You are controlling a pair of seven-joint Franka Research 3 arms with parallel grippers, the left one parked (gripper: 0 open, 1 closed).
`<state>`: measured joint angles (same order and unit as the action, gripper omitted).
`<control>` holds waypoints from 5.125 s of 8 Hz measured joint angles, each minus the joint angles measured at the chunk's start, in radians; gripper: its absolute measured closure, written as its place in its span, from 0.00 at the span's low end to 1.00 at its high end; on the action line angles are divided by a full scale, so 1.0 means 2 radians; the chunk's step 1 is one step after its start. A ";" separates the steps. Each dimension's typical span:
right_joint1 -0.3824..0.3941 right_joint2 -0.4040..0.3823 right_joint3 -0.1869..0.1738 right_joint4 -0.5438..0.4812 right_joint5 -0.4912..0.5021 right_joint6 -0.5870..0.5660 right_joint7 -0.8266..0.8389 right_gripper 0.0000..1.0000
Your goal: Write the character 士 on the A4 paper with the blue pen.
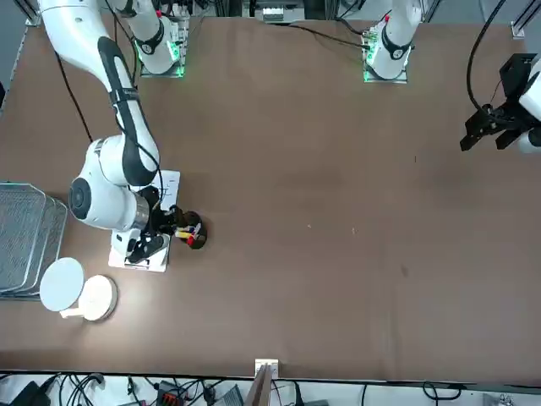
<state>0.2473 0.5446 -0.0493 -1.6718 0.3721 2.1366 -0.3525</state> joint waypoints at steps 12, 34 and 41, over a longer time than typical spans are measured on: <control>0.001 0.014 -0.004 0.042 -0.012 -0.039 0.000 0.52; 0.003 0.025 -0.005 0.045 -0.020 -0.034 0.002 0.65; 0.003 0.025 -0.008 0.045 -0.011 -0.035 0.006 0.66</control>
<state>0.2535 0.5950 -0.0646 -1.5824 0.3498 2.0660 -0.3400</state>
